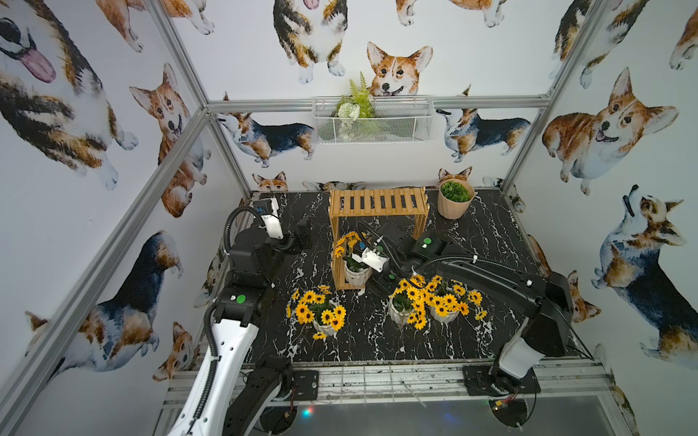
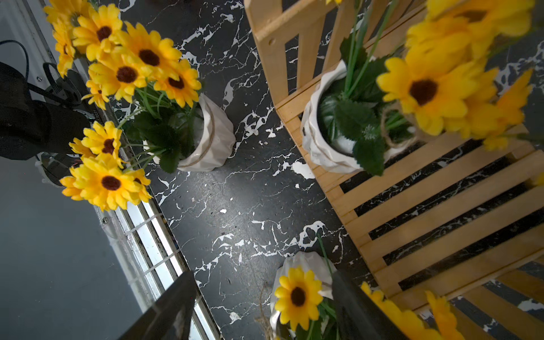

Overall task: Take the sunflower pots off the shelves
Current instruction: Place the sunflower pot at the center of the board, then pick up the sunflower pot from the shelf.

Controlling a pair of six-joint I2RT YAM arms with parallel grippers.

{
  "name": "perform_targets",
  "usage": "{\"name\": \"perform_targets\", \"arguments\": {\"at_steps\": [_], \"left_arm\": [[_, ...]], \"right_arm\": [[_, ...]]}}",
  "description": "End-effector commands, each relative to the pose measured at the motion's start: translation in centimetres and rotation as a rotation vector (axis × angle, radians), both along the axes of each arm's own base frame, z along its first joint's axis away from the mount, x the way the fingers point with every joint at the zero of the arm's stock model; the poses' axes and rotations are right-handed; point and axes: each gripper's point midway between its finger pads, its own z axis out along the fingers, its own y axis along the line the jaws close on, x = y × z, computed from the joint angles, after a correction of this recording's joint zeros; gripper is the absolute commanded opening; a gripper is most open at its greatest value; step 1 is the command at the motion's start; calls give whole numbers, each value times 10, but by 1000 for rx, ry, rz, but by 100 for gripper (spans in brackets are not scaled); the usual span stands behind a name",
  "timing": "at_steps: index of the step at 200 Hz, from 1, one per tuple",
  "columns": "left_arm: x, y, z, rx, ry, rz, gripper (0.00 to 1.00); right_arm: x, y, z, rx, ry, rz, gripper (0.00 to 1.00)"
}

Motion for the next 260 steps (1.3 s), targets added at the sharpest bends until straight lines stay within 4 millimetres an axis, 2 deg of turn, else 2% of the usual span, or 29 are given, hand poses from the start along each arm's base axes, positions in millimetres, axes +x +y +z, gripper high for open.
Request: {"name": "perform_targets", "arguments": {"at_steps": [1, 63, 141, 242, 244, 260], "left_arm": [[0, 4, 11, -10, -44, 21, 100], [5, 3, 14, -13, -47, 16, 100], [5, 5, 14, -11, -44, 23, 100], [6, 5, 11, -5, -39, 27, 100], [6, 5, 11, -4, -40, 27, 100], [6, 5, 12, -4, -42, 27, 100]], "right_arm": [[0, 2, -3, -38, 7, 58, 75], [16, 19, -20, -84, -2, 101, 73], [39, 42, -26, -85, -23, 118, 72], [52, 48, -48, -130, -26, 124, 64], [52, 49, -49, -131, -26, 124, 61], [54, 49, -52, -137, -25, 122, 59]]}}
